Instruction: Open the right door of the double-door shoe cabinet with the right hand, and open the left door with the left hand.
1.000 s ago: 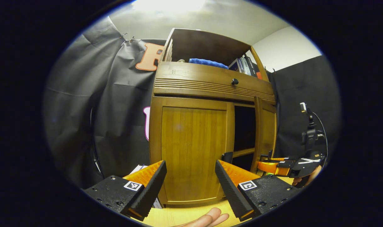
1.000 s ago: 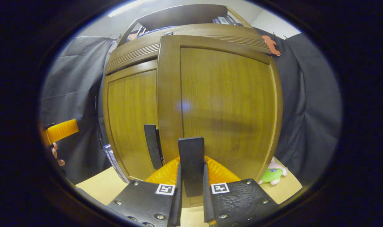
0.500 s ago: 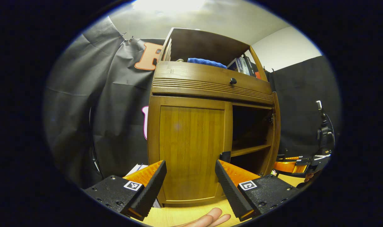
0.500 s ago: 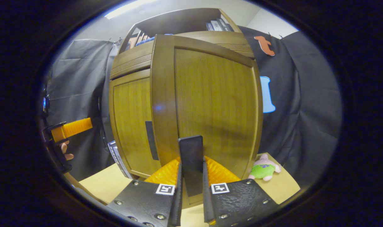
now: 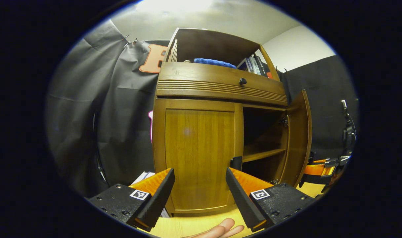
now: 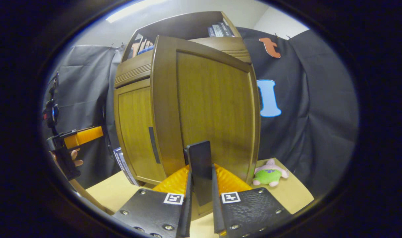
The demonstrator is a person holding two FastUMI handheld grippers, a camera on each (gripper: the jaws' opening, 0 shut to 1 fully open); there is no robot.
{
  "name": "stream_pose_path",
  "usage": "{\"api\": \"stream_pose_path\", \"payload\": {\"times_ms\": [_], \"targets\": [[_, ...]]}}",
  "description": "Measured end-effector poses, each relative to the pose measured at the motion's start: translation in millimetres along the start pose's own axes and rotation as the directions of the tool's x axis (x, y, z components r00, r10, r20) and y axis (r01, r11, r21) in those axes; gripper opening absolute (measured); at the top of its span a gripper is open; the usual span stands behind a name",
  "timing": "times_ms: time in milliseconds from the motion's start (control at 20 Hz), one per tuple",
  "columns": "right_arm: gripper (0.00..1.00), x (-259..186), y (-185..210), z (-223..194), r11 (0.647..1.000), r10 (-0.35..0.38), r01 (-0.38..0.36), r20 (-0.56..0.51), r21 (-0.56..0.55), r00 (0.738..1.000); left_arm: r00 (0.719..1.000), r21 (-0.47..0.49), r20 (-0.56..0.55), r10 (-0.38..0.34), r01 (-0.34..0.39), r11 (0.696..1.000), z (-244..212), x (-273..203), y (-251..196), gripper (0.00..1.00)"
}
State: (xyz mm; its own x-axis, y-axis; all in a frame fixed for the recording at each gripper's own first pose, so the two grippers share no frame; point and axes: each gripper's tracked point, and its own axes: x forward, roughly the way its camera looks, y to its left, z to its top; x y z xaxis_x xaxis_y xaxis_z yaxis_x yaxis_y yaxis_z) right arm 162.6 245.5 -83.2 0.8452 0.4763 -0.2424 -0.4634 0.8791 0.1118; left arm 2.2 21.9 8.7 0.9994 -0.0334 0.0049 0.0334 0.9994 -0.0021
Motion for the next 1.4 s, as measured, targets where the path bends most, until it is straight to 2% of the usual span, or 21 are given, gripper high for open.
{"api": "stream_pose_path", "payload": {"times_ms": [100, 300, 400, 500, 550, 600, 750, 800, 900, 950, 1000, 1050, 1250, 1300, 1400], "targets": [[0.27, -1, 0, 0, 1.0, 0.0, 0.0, 0.001, -0.006, 1.0, 1.0, 0.006, -0.004, -0.001, 0.001, 1.0, -2, 0, -3, 0.93], [0.27, -4, 1, 5, 1.0, -0.003, 0.003, 0.004, 0.017, 1.0, 1.0, 0.015, -0.003, -0.011, 0.011, 1.0, -1, -2, -9, 0.93], [0.3, -6, -3, 6, 1.0, -0.02, 0.02, 0.006, -0.002, 1.0, 1.0, 0.013, 0.008, -0.021, 0.021, 1.0, 2, -6, -12, 0.93], [0.27, -10, -9, 8, 0.998, -0.05, 0.051, 0.013, -0.021, 0.999, 1.0, 0.016, 0.02, -0.023, 0.023, 1.0, 6, -9, -13, 0.93], [0.3, -12, -13, 7, 0.997, -0.068, 0.068, 0.019, -0.028, 0.998, 0.999, 0.017, 0.028, -0.024, 0.024, 1.0, 7, -11, -13, 0.93], [0.27, -16, -17, 8, 0.996, -0.087, 0.088, 0.03, -0.031, 0.996, 0.999, 0.018, 0.033, -0.024, 0.024, 1.0, 9, -12, -14, 0.93], [0.27, -29, -34, 22, 0.984, -0.151, 0.159, 0.105, -0.076, 0.983, 0.999, 0.017, 0.036, -0.035, 0.035, 0.999, 9, -14, -19, 0.93], [0.31, -35, -39, 28, 0.98, -0.173, 0.183, 0.125, -0.078, 0.977, 0.998, 0.018, 0.036, -0.042, 0.041, 0.999, 9, -14, -21, 0.93], [0.27, -38, -44, 26, 0.975, -0.202, 0.211, 0.118, -0.072, 0.972, 0.998, 0.024, 0.034, -0.05, 0.049, 0.998, 8, -15, -26, 0.93], [0.16, -54, -46, 33, 0.971, -0.226, 0.234, 0.14, -0.042, 0.964, 0.998, 0.03, 0.033, -0.053, 0.052, 0.998, 7, -15, -28, 0.93], [0.05, -52, -54, 28, 0.968, -0.243, 0.248, 0.123, -0.03, 0.962, 0.998, 0.037, 0.032, -0.055, 0.054, 0.998, 7, -16, -29, 0.95], [0.04, -50, -60, 30, 0.965, -0.252, 0.258, 0.137, -0.034, 0.958, 0.998, 0.041, 0.032, -0.057, 0.055, 0.998, 6, -16, -31, 0.93], [0.02, -54, -93, 30, 0.933, -0.333, 0.348, 0.146, -0.092, 0.932, 0.997, 0.046, 0.036, -0.065, 0.063, 0.997, 6, -18, -36, 0.94], [0.04, -55, -97, 29, 0.934, -0.328, 0.344, 0.148, -0.099, 0.933, 0.997, 0.045, 0.037, -0.066, 0.064, 0.997, 7, -18, -37, 0.94], [0.0, -59, -105, 29, 0.936, -0.321, 0.337, 0.145, -0.102, 0.936, 0.997, 0.044, 0.041, -0.064, 0.062, 0.997, 8, -19, -36, 0.95]]}}
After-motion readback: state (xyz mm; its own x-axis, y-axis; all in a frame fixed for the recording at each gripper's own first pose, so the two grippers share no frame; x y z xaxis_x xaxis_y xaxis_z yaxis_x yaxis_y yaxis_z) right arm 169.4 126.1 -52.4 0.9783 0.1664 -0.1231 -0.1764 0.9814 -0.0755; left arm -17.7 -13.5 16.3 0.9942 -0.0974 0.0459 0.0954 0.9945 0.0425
